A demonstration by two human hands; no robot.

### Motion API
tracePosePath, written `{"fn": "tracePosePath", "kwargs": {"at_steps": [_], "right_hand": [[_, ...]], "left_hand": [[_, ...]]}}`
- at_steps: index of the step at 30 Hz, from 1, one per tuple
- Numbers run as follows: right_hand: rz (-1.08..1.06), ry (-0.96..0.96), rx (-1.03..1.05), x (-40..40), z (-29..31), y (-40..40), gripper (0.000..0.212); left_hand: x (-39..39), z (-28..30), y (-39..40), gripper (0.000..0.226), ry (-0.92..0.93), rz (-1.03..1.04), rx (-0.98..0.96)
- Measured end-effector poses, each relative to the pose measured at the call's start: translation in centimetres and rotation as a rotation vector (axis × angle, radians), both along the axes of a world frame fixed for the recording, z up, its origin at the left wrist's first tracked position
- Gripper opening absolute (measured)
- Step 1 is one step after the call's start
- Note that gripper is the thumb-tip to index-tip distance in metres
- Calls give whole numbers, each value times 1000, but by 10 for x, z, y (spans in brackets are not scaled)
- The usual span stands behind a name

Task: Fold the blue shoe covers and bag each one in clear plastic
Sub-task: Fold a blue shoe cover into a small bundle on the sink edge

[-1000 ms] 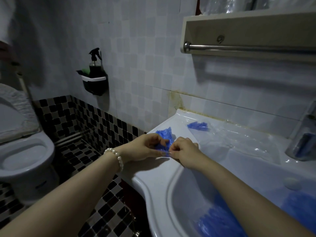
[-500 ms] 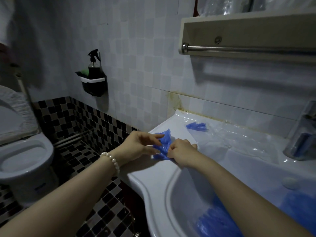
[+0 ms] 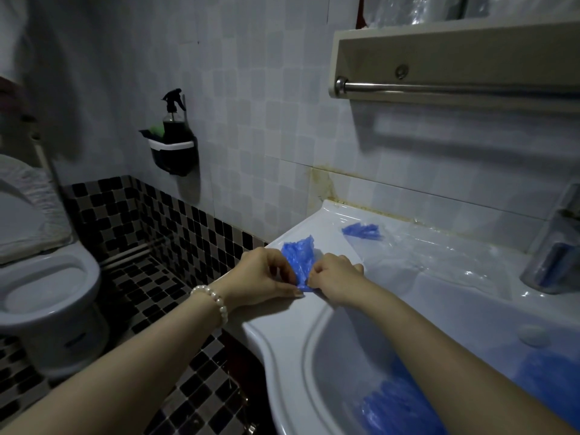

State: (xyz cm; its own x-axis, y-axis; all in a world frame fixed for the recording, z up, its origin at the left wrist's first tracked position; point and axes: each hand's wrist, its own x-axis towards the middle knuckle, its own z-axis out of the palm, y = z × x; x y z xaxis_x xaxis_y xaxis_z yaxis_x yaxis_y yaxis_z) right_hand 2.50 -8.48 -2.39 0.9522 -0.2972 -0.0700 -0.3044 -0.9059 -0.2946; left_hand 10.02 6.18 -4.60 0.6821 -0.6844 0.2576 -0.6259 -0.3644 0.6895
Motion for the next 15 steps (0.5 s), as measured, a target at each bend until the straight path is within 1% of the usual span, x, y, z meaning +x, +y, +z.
{"fn": "tracePosePath", "kwargs": {"at_steps": [4,5,7,8,9,10,11,14,15], "right_hand": [[14,-60,48,-3,-2,0,14],[36,-110,106,-5,-4,-3,13],[111,-229,335,-13,-7,-12,9],[166,-296,440,-18,-9,-16,19],[218,-349,485,-22,-12,-21,27],[246,-382,472,-24,-15,-24,29],[253,-408,438,-24,-18,-25,26],[192,-470,394,-21,-23,-19,10],[162,-464,390,-19,-22,-16,10]], "left_hand": [[-3,3,0,18,-102,9,33],[-4,4,-1,17,-151,21,60],[-6,5,-2,11,-239,35,134],[-6,6,-2,10,-259,35,170],[-6,7,-3,9,-263,35,203],[-6,7,-2,8,-257,35,232],[-6,8,-3,8,-249,35,257],[-6,8,-2,16,-209,31,281],[-7,9,-2,16,-202,31,266]]}}
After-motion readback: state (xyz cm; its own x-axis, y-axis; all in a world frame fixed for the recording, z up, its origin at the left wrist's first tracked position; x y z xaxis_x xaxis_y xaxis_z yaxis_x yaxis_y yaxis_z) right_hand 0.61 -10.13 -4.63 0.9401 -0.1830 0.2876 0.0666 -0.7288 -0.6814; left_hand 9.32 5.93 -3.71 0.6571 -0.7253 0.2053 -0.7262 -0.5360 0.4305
